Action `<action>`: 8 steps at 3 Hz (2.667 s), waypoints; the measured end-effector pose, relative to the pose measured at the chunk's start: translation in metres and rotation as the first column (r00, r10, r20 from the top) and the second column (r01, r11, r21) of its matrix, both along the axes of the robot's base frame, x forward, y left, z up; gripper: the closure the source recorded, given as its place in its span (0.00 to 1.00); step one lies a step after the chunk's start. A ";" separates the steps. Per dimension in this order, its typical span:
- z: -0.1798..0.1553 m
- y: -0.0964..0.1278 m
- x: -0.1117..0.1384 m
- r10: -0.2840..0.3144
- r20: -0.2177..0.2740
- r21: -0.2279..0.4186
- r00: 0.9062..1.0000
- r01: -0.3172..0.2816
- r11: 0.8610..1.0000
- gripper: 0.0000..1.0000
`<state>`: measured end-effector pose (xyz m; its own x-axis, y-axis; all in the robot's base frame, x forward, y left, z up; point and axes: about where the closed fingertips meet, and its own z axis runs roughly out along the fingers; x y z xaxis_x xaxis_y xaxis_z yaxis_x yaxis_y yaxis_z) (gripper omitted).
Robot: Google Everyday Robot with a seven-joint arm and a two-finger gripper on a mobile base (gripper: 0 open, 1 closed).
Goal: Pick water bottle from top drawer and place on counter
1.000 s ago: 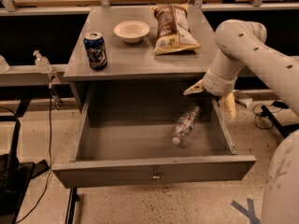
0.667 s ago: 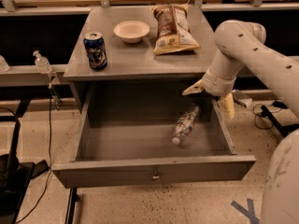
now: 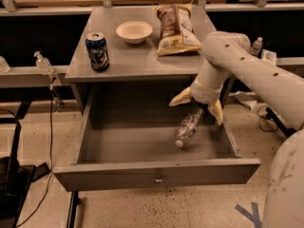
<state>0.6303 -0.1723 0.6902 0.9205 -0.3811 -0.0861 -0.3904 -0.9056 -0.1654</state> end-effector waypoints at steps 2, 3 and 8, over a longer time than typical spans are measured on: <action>-0.019 0.019 -0.008 0.112 0.040 -0.086 0.993 -0.108 0.990 0.00; -0.035 0.022 -0.005 0.097 0.028 -0.121 0.995 -0.093 0.988 0.00; -0.071 -0.001 -0.001 -0.115 0.154 -0.227 0.981 0.148 0.963 0.88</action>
Offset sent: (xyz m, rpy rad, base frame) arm 0.0005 0.0197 -0.0049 -0.0508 -0.0553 0.0923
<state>0.6289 -0.1730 0.6196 0.8573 -0.4940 0.1453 -0.4974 -0.8674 -0.0139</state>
